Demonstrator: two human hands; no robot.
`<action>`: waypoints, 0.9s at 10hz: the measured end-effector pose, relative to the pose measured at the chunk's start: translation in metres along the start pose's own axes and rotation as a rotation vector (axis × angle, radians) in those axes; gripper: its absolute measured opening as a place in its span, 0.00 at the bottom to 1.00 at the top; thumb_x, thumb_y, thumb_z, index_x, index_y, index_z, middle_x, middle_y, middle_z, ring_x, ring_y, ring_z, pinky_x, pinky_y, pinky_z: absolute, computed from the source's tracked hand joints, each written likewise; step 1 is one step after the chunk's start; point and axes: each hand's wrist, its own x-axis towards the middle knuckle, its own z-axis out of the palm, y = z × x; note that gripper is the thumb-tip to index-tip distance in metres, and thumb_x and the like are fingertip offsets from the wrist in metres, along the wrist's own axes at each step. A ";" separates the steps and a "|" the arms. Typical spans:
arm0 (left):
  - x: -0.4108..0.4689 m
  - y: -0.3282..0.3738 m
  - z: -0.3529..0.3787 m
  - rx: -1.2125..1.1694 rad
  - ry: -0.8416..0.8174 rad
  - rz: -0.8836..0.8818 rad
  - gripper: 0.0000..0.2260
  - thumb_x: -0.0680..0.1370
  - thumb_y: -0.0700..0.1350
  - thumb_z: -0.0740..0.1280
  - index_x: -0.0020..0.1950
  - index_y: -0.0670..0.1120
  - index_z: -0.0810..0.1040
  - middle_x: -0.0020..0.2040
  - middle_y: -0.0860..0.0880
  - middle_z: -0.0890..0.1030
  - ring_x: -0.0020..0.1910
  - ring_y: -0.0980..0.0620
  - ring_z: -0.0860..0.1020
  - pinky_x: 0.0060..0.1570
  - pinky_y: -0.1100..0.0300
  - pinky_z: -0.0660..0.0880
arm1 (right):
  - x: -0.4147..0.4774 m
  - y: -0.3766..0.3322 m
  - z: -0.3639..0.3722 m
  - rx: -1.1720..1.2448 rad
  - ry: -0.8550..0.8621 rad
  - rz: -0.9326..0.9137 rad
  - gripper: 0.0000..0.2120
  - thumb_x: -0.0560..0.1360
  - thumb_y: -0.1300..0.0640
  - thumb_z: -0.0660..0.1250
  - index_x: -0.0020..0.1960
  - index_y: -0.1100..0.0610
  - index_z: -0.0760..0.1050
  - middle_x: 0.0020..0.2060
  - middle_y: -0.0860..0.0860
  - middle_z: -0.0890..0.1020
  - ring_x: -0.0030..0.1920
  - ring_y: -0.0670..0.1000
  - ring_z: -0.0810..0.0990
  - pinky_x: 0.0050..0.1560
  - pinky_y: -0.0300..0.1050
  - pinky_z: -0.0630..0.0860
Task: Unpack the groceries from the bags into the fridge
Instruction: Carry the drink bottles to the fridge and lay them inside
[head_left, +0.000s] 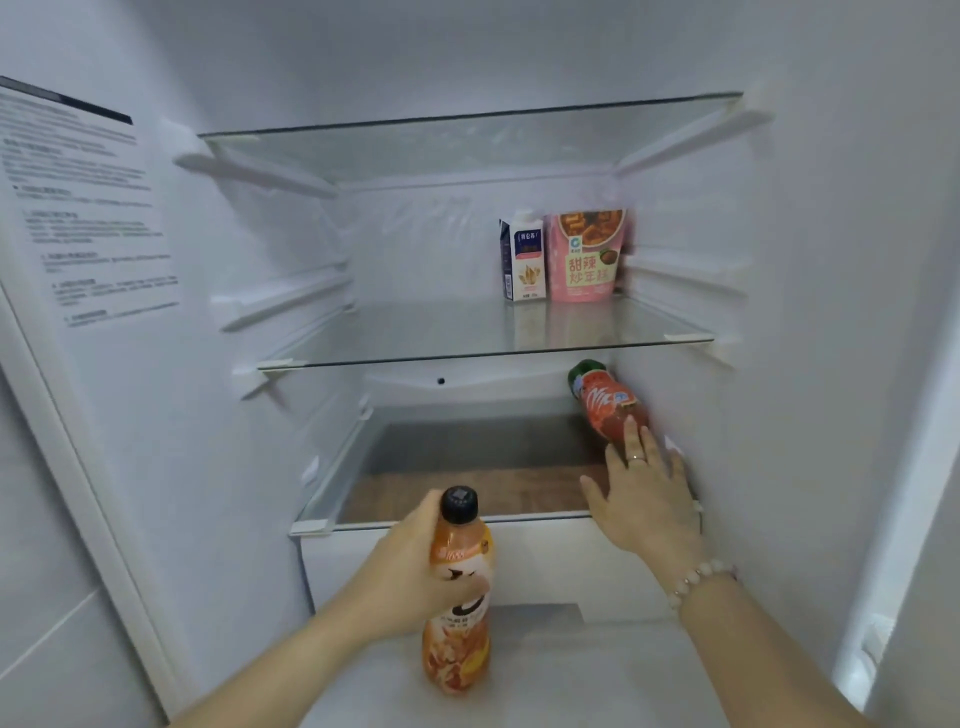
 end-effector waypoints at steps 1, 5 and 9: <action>-0.102 0.002 -0.041 0.193 -0.045 0.037 0.21 0.64 0.52 0.72 0.51 0.61 0.66 0.46 0.61 0.78 0.45 0.60 0.77 0.45 0.66 0.73 | 0.001 0.005 0.002 0.047 -0.015 -0.016 0.29 0.80 0.41 0.48 0.76 0.54 0.55 0.77 0.54 0.41 0.77 0.54 0.41 0.74 0.55 0.43; -0.040 0.076 -0.033 0.078 0.402 0.577 0.26 0.66 0.54 0.73 0.61 0.57 0.69 0.61 0.62 0.74 0.60 0.61 0.75 0.55 0.72 0.72 | 0.006 0.017 0.004 0.592 0.175 -0.006 0.24 0.77 0.51 0.64 0.71 0.55 0.65 0.76 0.52 0.58 0.75 0.53 0.56 0.71 0.46 0.59; 0.089 0.020 0.015 0.591 0.206 0.847 0.31 0.62 0.43 0.78 0.61 0.47 0.70 0.65 0.48 0.72 0.65 0.48 0.68 0.52 0.59 0.78 | -0.053 -0.041 -0.028 0.761 0.590 -0.348 0.18 0.66 0.44 0.69 0.52 0.52 0.81 0.45 0.43 0.81 0.40 0.41 0.80 0.43 0.34 0.78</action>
